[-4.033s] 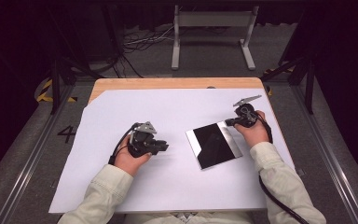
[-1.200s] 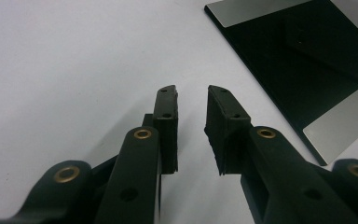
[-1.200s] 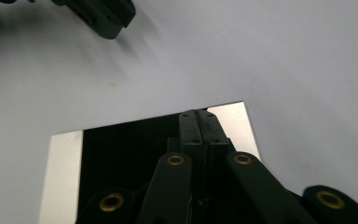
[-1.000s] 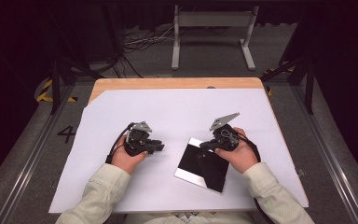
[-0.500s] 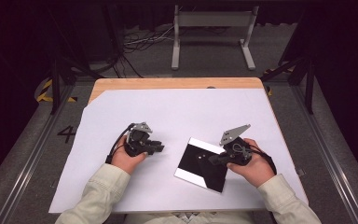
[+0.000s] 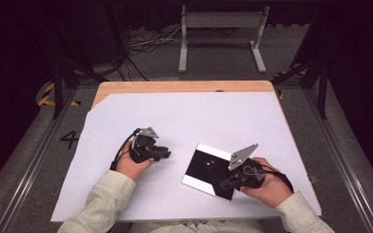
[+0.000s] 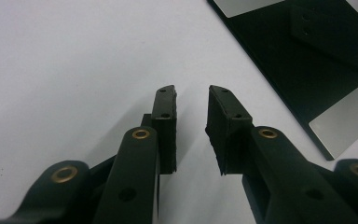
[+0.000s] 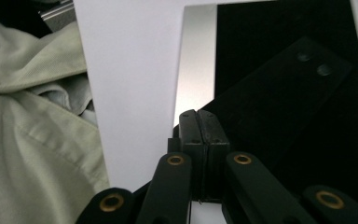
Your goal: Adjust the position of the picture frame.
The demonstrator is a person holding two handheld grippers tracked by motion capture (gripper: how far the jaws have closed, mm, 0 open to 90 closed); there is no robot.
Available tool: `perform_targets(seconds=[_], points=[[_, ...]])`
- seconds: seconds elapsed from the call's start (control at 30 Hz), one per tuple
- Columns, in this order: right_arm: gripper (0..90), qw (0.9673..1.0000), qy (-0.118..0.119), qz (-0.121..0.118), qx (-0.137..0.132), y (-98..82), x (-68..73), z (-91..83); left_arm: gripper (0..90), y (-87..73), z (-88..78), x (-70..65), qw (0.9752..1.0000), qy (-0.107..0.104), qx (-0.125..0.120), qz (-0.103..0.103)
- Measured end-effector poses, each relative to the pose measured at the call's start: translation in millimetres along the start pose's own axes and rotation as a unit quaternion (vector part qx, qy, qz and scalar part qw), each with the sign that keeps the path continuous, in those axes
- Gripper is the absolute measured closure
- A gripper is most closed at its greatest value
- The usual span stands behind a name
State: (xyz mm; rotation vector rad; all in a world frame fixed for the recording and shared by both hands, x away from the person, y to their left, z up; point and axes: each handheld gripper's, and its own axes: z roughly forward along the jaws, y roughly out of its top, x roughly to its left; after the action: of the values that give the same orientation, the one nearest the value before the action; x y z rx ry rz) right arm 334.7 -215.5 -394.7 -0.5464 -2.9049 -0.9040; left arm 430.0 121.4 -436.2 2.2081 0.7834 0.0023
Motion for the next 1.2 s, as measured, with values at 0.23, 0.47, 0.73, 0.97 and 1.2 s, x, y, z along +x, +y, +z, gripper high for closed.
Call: perform_targets(seconds=[0.23, 0.47, 0.73, 0.97, 1.2], points=[[90.0, 0.9991, 0.028, -0.018, 0.026, -3.8, 9.7, 8.9, 73.2, 0.0, 0.7, -0.8, 1.0, 0.0, 0.0, -0.002], [90.0, 0.9976, 0.033, -0.026, 0.055, -6.3, 12.9, 18.5, 73.2, 0.0, 1.0, -0.9, 1.0, 0.0, 0.0, -0.003], [90.0, 0.9959, 0.03, -0.026, 0.081, -6.3, 16.0, 25.6, 72.9, -0.2, 0.7, -0.2, 1.0, -0.002, 0.001, -0.003], [90.0, 0.9949, 0.028, -0.032, 0.092, -6.3, 16.7, 29.3, 72.5, -0.1, 0.3, -0.4, 1.0, -0.002, 0.001, -0.004], [90.0, 0.9959, -0.003, -0.03, 0.085, -10.3, 6.6, 23.4, 72.3, -0.2, 0.7, -0.2, 1.0, -0.003, 0.001, -0.004]])
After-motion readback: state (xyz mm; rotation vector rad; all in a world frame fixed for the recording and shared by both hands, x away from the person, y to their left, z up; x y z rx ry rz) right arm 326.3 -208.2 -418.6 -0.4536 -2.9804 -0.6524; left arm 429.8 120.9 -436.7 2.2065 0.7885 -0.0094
